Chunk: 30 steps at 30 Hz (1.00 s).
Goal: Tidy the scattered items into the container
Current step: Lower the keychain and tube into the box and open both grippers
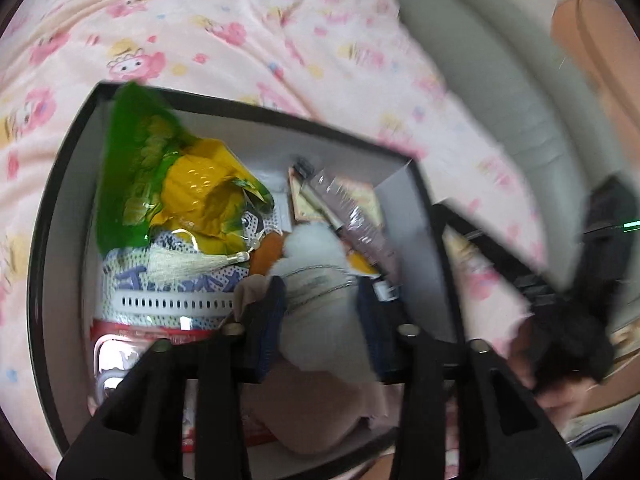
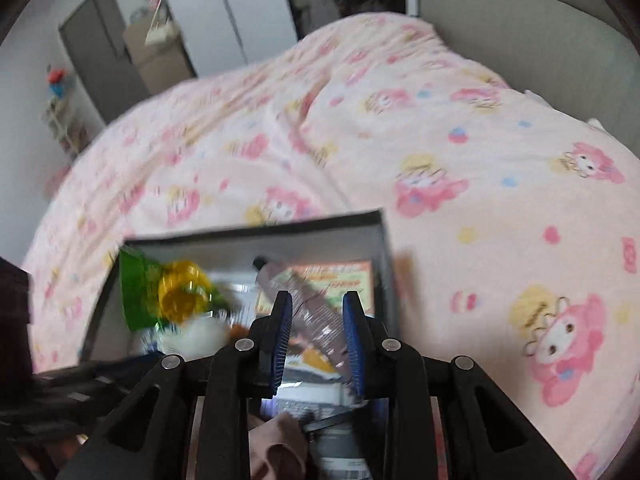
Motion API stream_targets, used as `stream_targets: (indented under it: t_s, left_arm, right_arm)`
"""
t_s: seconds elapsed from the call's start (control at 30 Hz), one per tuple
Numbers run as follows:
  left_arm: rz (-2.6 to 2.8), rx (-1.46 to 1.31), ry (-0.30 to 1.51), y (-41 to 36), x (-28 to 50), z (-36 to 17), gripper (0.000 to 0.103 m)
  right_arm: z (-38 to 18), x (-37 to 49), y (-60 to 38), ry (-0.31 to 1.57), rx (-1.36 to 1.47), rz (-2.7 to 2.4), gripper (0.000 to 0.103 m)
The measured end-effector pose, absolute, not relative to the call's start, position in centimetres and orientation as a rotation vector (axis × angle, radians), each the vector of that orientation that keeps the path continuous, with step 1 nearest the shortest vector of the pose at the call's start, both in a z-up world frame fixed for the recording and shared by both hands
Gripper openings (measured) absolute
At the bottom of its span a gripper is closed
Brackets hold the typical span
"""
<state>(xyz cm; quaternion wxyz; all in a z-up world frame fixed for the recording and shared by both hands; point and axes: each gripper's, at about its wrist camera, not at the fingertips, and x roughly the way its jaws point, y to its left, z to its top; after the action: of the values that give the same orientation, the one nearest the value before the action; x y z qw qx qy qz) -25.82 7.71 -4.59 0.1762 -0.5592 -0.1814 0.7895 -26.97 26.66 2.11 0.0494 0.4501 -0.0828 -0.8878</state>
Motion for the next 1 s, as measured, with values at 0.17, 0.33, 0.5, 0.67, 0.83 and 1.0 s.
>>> stream_targets:
  t_s: [0.17, 0.33, 0.5, 0.67, 0.83, 1.0]
  left_arm:
    - [2.496, -1.527, -0.272, 10.5, -26.7, -2.2, 0.038]
    - [2.378, -1.539, -0.315, 13.5, -30.0, -2.8, 0.035]
    - [2.299, -1.635, -0.258, 16.1, -34.9, -4.7, 0.032]
    - [2.309, -1.793, -0.296, 16.7, -37.2, -6.8, 0.027]
    - [2.333, -1.885, -0.184, 15.4, -35.5, -6.5, 0.027]
    - [2.231, -1.757, -0.25, 15.2, -32.4, -4.7, 0.027]
  right_arm:
    - [1.8, -27.5, 29.2, -0.268, 1.314, -2.799, 0.022]
    - [0.2, -28.9, 32.1, -0.477, 1.395, -2.705, 0.022]
    - [-0.5, -28.9, 32.1, -0.533, 1.391, -2.637, 0.023]
    - [-0.1, -28.5, 31.1, -0.578, 1.348, -2.553, 0.023]
    - [-0.4, -28.7, 31.3, -0.573, 1.376, -2.573, 0.023]
    - [-0.3, -28.7, 31.8, -0.539, 1.389, -2.627, 0.023]
